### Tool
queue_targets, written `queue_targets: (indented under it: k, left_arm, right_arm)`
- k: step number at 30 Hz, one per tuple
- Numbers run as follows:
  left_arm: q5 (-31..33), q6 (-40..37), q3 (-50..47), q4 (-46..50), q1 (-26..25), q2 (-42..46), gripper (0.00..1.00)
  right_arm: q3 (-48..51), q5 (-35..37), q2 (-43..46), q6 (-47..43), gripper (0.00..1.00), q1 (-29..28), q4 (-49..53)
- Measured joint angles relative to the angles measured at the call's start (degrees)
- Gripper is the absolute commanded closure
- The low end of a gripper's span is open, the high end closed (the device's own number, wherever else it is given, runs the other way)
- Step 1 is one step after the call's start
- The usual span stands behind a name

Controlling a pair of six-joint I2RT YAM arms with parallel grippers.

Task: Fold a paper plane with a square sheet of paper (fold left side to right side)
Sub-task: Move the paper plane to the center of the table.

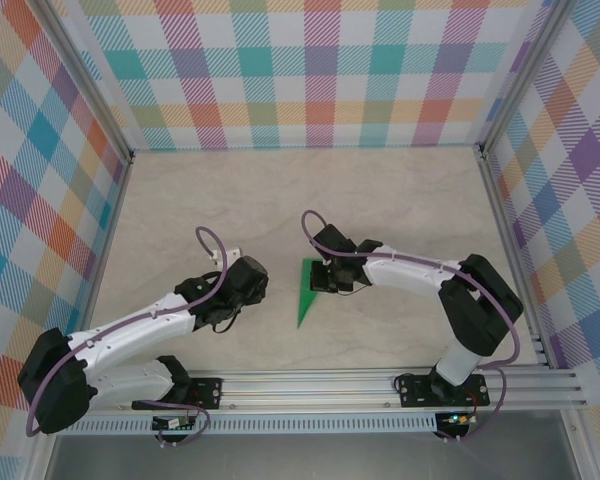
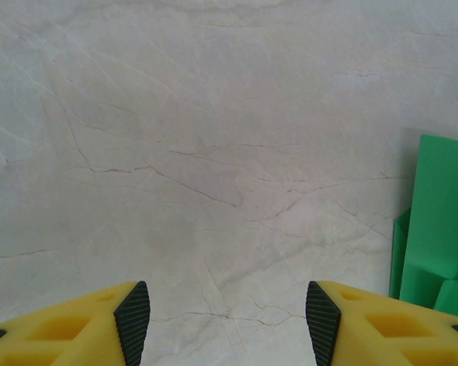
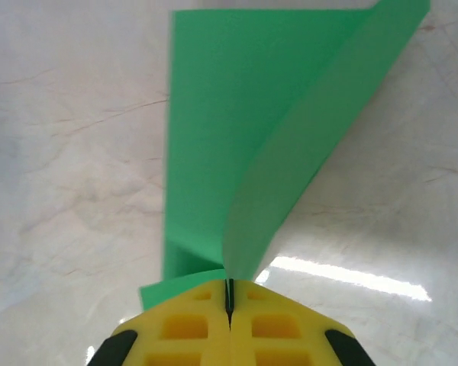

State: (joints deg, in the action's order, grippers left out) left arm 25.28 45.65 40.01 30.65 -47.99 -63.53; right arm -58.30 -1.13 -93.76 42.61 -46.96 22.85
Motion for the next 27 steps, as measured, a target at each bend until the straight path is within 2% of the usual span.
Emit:
queue_targets:
  k: [7,11,15,17,19,22,27]
  left_arm:
    - [1.8,0.0,0.0,1.9,0.0,0.9,0.41]
    - [2.4,0.2,0.0,2.3,0.0,1.4,0.41]
    - [2.7,0.2,0.0,2.5,0.0,1.7,0.41]
    - [2.8,0.2,0.0,2.5,0.0,1.8,0.41]
    - [2.8,0.2,0.0,2.5,0.0,1.9,0.41]
    - [2.9,0.2,0.0,2.5,0.0,1.9,0.41]
    - [3.3,0.2,0.4,2.4,0.0,1.9,0.4]
  right_arm:
    - [3.4,-6.8,10.1,-1.1,1.0,0.4,-7.9]
    - [9.9,-12.2,8.9,-1.3,1.0,3.7,-14.2]
    - [14.8,-14.7,3.2,-2.2,0.83,7.8,-15.4]
    - [16.3,-14.5,2.7,-3.2,0.71,9.6,-14.1]
    - [16.3,-12.8,3.4,-4.8,0.64,10.8,-11.3]
    - [14.6,-9.1,7.2,-7.2,0.57,11.0,-4.6]
    - [8.8,-3.7,16.3,-8.6,0.56,9.8,4.9]
